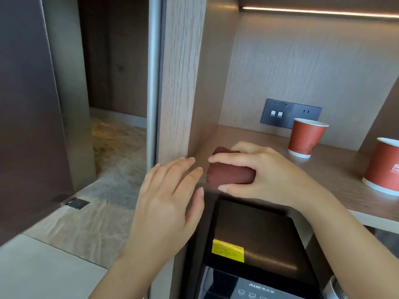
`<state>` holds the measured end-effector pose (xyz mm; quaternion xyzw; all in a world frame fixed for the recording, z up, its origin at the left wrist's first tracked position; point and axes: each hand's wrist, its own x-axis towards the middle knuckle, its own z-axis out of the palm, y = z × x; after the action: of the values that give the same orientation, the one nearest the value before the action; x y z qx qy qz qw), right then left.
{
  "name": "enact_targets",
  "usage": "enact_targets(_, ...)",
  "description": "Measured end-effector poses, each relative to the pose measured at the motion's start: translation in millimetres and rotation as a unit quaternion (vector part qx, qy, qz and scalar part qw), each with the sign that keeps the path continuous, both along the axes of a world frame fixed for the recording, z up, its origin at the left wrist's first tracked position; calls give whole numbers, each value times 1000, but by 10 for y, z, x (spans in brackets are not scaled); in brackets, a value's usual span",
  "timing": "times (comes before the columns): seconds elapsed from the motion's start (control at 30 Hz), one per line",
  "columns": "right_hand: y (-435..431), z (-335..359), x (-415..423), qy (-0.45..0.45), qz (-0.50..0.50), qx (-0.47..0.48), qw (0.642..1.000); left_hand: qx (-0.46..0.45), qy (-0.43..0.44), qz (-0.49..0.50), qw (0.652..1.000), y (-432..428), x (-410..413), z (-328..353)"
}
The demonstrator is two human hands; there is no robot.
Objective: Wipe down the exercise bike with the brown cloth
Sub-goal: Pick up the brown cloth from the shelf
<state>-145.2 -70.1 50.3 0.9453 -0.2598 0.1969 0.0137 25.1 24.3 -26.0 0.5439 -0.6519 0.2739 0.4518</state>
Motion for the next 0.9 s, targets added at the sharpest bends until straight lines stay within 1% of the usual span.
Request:
enact_targets(0.17,172,-12,74,-38,6,-20,999,24,5,61,998,285,199,-63)
enact_targets(0.3,504,-157,347,-104,34,-39,993,27,6,106,994,647,450,-128)
enact_targets(0.4,825,-321,698,-137,79,-16,987,33,-1,138,990,1012,678,-170)
enact_targets(0.57,1328,-523,1399,-153,134,30,979,53,11,202,978,1763,1133,-252)
enact_targets(0.77,2171,-748,2322,-165,225,67,958,72,35,313,947,2876,1645,-404)
enact_targets(0.9,2880,-943,2960,-167,309,107,930,95,53,406,907,3702,1883,-548)
